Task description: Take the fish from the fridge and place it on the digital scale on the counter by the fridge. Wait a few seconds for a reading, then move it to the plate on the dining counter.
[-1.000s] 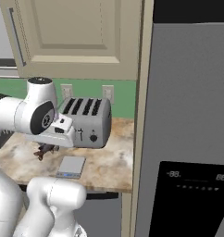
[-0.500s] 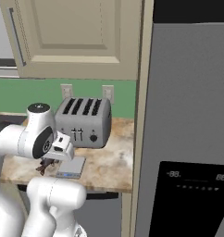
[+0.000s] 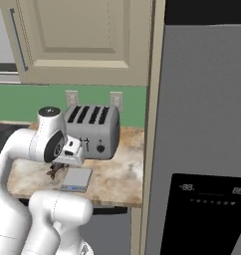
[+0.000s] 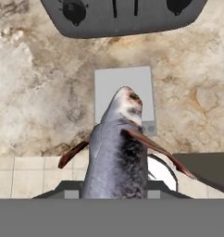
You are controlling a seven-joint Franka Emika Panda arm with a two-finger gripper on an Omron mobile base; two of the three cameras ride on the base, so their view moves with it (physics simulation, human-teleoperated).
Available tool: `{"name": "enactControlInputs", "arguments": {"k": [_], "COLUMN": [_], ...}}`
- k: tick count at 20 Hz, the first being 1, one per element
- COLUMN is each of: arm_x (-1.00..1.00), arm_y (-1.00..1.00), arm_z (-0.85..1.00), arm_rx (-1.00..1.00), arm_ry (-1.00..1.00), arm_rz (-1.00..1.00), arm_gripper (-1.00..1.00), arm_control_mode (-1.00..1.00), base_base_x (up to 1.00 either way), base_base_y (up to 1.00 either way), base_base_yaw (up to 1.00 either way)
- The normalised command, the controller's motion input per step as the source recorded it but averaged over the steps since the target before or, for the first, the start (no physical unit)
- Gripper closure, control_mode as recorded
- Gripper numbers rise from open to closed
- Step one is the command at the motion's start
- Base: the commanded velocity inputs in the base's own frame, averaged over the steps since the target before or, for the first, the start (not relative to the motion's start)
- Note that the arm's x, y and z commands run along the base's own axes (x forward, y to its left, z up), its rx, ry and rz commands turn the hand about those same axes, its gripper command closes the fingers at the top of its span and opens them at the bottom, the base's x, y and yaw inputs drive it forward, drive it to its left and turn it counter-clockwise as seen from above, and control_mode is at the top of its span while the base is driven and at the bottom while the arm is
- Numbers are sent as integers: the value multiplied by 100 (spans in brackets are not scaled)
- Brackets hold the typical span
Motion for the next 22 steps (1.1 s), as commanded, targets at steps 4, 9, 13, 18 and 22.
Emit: {"name": "enactControlInputs", "arguments": {"k": [4, 9, 13, 18, 22], "arm_x": [35, 8, 0, 1, 17], "arm_y": [0, 0, 0, 0, 0], "arm_z": [-31, -53, -46, -25, -30], "arm_rx": [0, 0, 0, 0, 0], "arm_ry": [0, 0, 0, 0, 0], "arm_rz": [0, 0, 0, 0, 0], "arm_gripper": [100, 100, 100, 100, 100], "arm_control_mode": [-100, -100, -100, -100, -100], "base_base_x": [0, 0, 0, 0, 0], "base_base_y": [0, 0, 0, 0, 0], "base_base_yaw": [0, 0, 0, 0, 0]}}
